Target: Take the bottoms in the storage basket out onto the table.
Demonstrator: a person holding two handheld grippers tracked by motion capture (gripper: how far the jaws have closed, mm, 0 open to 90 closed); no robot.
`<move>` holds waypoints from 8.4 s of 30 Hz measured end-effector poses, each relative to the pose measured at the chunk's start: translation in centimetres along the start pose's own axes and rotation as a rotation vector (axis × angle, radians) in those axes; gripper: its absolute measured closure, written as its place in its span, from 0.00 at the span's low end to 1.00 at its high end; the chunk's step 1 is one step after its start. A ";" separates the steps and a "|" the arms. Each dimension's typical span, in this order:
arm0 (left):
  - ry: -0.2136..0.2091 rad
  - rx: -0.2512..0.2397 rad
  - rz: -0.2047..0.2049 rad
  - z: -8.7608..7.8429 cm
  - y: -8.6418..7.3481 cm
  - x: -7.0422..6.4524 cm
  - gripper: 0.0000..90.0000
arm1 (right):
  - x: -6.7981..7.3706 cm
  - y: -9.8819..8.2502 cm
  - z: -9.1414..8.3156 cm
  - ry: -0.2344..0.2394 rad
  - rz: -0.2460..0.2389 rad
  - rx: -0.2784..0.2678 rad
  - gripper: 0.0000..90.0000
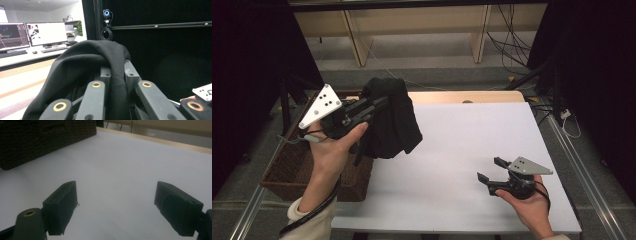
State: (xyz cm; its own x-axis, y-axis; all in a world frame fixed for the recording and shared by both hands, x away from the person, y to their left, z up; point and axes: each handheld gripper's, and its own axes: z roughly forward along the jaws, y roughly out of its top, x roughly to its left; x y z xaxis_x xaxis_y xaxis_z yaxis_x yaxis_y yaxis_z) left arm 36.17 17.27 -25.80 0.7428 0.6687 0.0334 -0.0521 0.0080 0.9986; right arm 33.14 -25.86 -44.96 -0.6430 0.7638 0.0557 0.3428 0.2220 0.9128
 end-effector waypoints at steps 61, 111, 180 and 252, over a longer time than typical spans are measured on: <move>-0.106 0.040 -0.010 2.0 -1.0 -2.6 0.90 | 0.0 0.0 0.0 -0.001 0.003 0.001 0.22; -0.193 0.119 -0.001 4.6 -3.2 -5.0 0.90 | 0.0 0.0 -0.1 0.000 0.002 0.005 0.22; -0.205 0.288 -0.014 7.9 -8.5 -5.3 0.90 | -0.1 -0.1 -0.1 0.001 0.002 0.008 0.22; -0.147 0.533 -0.002 10.7 -16.4 -4.0 0.89 | -0.1 -0.1 -0.1 -0.001 0.004 0.015 0.22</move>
State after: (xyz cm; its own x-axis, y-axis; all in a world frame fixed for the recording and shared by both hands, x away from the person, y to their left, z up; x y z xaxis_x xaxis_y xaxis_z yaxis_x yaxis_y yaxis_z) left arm 41.16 6.52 -41.86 0.8300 0.5578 -0.0018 0.2666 -0.3939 0.8797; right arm 33.07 -25.99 -45.05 -0.6413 0.7650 0.0587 0.3556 0.2285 0.9063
